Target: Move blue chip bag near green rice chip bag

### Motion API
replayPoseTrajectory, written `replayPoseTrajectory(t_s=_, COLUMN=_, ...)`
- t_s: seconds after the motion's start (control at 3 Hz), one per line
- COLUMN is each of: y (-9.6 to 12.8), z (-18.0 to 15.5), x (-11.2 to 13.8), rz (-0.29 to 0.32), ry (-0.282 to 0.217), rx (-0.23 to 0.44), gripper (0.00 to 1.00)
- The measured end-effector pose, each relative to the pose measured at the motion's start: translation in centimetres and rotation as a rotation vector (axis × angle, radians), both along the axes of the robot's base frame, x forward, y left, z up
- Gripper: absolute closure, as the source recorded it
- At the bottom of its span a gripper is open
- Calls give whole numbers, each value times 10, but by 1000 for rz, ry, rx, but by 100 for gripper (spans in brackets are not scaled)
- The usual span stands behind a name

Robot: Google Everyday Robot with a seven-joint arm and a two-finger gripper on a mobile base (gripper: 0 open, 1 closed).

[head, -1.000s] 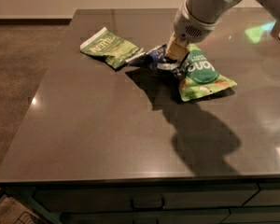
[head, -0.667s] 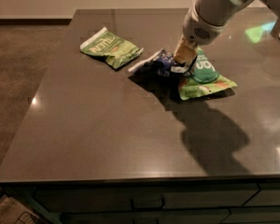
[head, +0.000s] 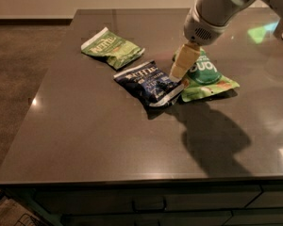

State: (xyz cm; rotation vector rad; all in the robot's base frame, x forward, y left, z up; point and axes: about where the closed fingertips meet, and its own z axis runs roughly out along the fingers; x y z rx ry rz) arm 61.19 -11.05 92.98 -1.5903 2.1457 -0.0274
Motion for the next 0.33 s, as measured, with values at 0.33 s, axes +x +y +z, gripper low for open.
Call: replayPoseTrajectory(t_s=0.33, y=0, z=0, x=0, rz=0, ry=0, rx=0, gripper=0)
